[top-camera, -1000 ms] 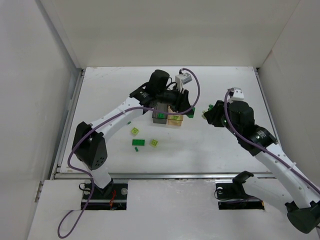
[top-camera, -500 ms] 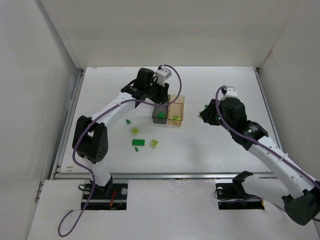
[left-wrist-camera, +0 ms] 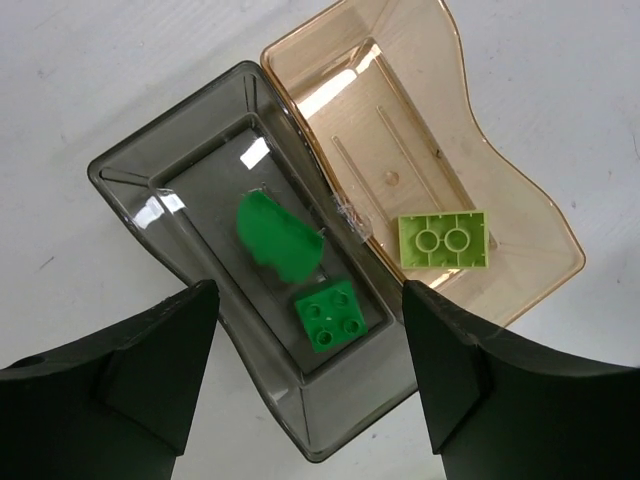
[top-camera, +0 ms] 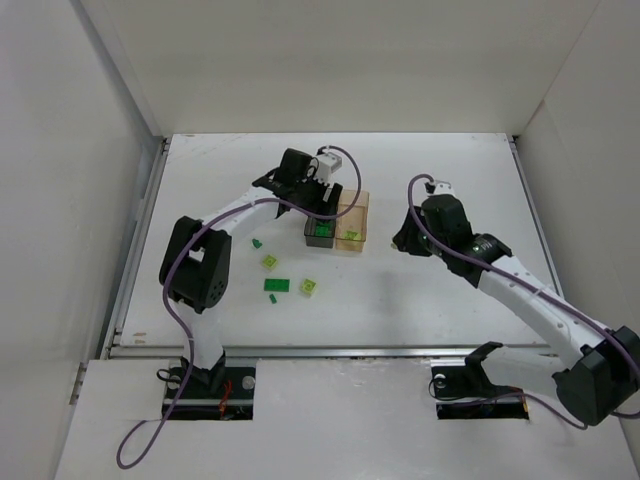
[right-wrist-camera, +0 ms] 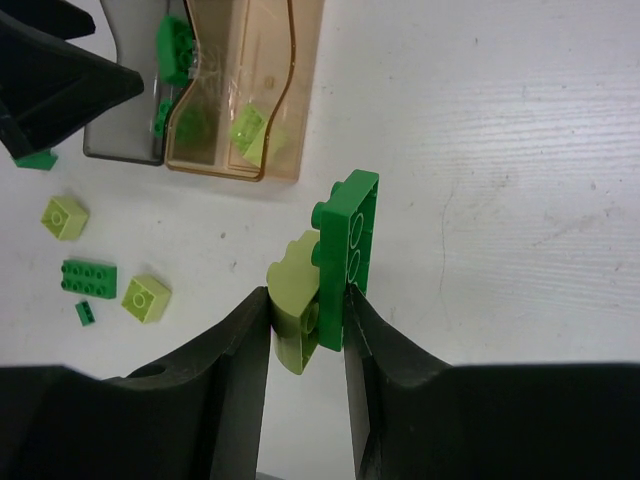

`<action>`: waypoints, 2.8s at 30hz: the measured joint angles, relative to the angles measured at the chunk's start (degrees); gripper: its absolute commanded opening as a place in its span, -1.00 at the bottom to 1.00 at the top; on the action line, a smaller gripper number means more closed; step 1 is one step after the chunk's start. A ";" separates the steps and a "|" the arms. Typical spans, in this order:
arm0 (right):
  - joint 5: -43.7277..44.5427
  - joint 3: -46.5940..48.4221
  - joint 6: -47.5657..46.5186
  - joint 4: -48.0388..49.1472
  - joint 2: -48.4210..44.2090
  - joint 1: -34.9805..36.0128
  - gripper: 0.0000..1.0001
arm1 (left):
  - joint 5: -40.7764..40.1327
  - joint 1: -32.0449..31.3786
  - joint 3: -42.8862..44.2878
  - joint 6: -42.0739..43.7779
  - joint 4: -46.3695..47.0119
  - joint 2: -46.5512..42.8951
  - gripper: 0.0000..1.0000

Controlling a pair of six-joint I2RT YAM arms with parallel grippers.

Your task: Sort the legos into containers by color

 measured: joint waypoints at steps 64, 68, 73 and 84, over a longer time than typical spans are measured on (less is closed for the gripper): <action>-7.23 2.89 11.37 -1.01 28.92 -7.48 -0.26 | 4.42 -8.92 -4.50 8.00 -3.85 -12.85 0.43; -7.23 2.43 11.45 -1.36 28.17 -7.48 -0.30 | 4.46 -10.36 -4.50 9.03 -4.24 -13.11 0.43; -7.85 2.16 11.34 -1.25 27.63 -7.48 -0.72 | 4.63 -11.02 -4.50 9.68 -4.70 -13.33 0.43; -8.94 0.55 11.74 0.04 26.34 -7.48 -1.00 | 6.62 -12.96 -4.70 17.53 -8.20 -14.62 0.45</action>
